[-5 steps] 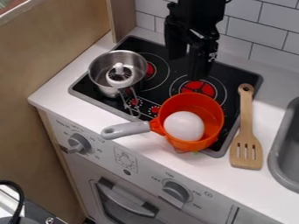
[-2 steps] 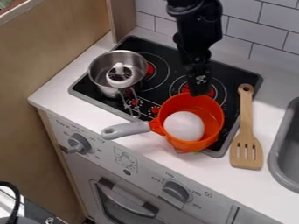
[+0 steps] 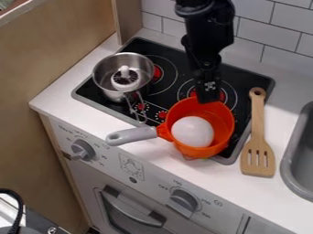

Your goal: Put the red object in the pot on the left burner

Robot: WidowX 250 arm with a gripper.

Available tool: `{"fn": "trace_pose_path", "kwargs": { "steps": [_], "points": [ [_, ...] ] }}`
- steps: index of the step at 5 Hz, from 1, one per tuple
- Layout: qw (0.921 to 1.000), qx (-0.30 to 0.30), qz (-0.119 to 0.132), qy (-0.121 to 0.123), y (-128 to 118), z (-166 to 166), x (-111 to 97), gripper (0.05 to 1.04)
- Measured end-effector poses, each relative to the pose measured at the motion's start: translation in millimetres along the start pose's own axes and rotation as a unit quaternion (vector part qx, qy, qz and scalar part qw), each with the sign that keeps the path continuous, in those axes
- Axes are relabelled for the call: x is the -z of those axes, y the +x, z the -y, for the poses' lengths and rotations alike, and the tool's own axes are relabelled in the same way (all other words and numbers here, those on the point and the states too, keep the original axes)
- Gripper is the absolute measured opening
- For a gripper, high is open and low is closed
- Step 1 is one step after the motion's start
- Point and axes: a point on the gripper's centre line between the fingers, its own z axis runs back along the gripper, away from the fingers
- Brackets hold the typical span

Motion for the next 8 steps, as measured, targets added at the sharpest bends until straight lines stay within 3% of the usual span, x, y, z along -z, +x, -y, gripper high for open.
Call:
{"fn": "trace_pose_path", "kwargs": {
  "steps": [2,8],
  "points": [
    [0.9988,0.044,0.013,-0.015,-9.5,11.3,13.2,1.001],
    [0.9988,0.045,0.016,0.015,-33.0,26.8,36.2,1.001]
  ]
}}
